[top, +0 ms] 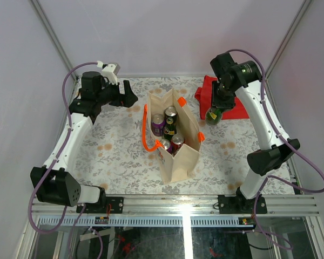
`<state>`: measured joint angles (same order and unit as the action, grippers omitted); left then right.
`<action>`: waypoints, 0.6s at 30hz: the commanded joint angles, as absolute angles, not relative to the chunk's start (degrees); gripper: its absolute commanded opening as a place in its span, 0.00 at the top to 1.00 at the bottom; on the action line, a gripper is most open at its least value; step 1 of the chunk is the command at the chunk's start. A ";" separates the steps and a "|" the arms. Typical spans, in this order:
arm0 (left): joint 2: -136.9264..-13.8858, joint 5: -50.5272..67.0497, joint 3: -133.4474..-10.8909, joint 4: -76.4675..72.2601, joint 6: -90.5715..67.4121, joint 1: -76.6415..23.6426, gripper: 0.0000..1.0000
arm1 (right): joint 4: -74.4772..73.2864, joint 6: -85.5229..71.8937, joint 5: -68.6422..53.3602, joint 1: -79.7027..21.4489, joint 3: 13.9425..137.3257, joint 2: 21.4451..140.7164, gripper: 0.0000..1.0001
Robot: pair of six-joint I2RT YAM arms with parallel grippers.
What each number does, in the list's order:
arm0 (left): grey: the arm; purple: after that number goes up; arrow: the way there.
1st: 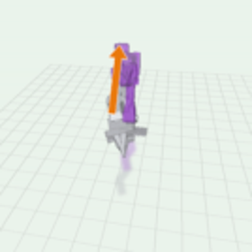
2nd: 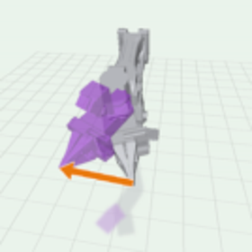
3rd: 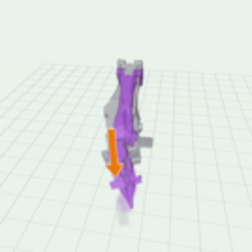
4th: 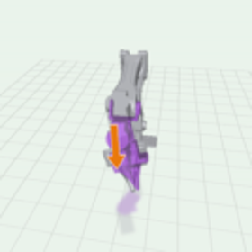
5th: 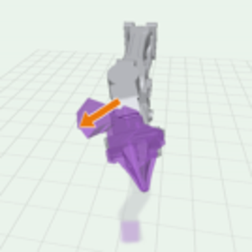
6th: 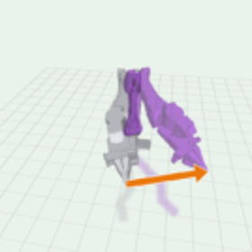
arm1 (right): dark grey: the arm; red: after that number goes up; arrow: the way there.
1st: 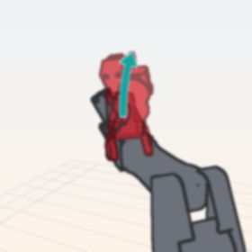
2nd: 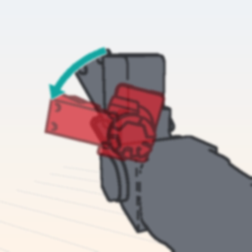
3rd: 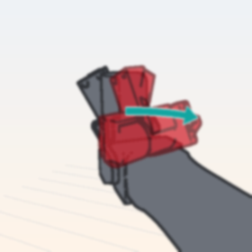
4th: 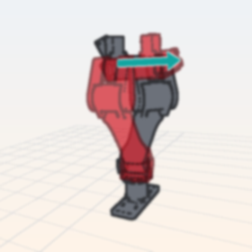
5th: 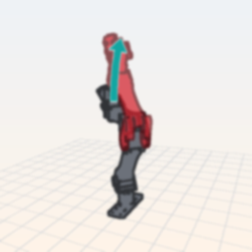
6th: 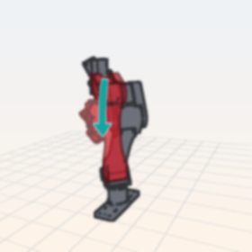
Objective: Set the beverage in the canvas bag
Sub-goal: Pick up the drink from the center of the board.
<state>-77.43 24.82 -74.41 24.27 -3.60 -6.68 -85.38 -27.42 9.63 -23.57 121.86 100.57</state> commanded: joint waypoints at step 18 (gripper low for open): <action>-76.56 24.88 -74.47 23.47 -4.40 -6.50 0.11 | -81.77 -24.92 8.04 -23.24 129.26 94.46 1.00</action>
